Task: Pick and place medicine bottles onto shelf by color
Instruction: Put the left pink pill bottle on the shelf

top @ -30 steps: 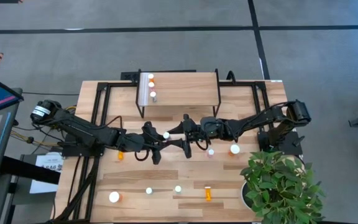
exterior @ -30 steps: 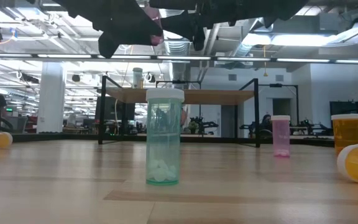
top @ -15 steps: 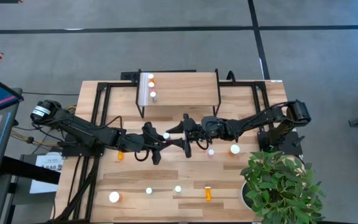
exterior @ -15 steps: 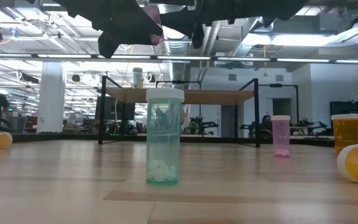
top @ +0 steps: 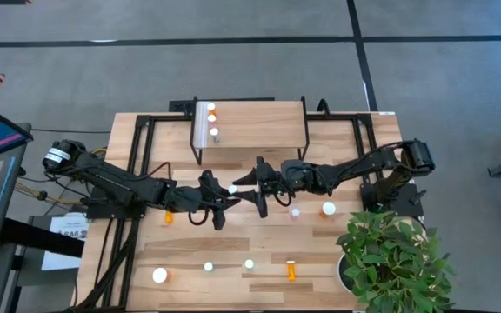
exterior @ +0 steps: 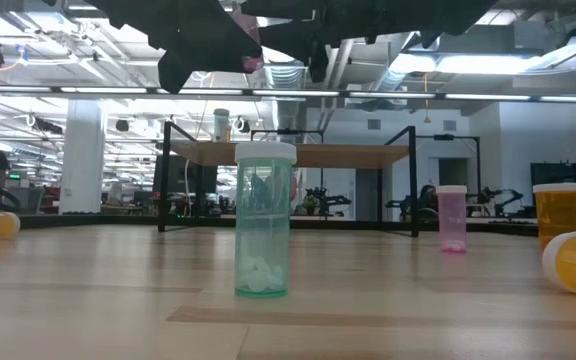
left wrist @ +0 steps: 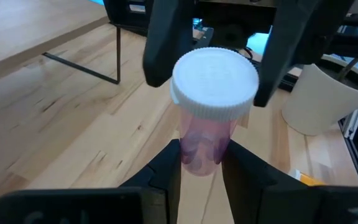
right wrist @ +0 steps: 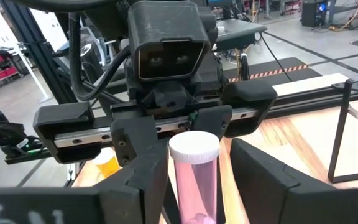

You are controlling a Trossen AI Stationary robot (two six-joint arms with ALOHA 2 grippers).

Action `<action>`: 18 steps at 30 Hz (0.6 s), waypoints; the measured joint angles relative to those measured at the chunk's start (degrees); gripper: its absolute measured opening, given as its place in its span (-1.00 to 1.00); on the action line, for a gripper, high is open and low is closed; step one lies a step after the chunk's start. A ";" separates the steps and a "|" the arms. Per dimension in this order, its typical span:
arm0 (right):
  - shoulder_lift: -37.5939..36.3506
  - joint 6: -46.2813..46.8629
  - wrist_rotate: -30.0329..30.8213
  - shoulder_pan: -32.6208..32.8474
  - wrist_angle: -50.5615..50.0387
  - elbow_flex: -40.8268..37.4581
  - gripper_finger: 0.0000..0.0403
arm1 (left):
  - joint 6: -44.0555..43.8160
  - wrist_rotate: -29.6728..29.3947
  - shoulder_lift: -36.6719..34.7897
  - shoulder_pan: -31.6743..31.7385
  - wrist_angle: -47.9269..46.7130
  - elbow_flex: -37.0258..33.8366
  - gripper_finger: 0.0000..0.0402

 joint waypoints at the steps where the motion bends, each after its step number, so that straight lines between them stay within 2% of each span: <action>1: 0.00 -0.02 -0.02 0.00 0.00 0.00 -0.10 | 0.00 0.00 0.00 0.00 -0.02 0.00 -0.60; 10: 0.00 -0.70 -2.91 0.00 0.09 0.02 -0.35 | 0.00 0.02 0.00 -0.02 -0.07 0.00 -0.60; 18: 0.00 -1.54 -2.99 0.00 0.04 0.02 -0.39 | 0.00 0.52 0.00 -0.02 -0.07 -0.02 -0.60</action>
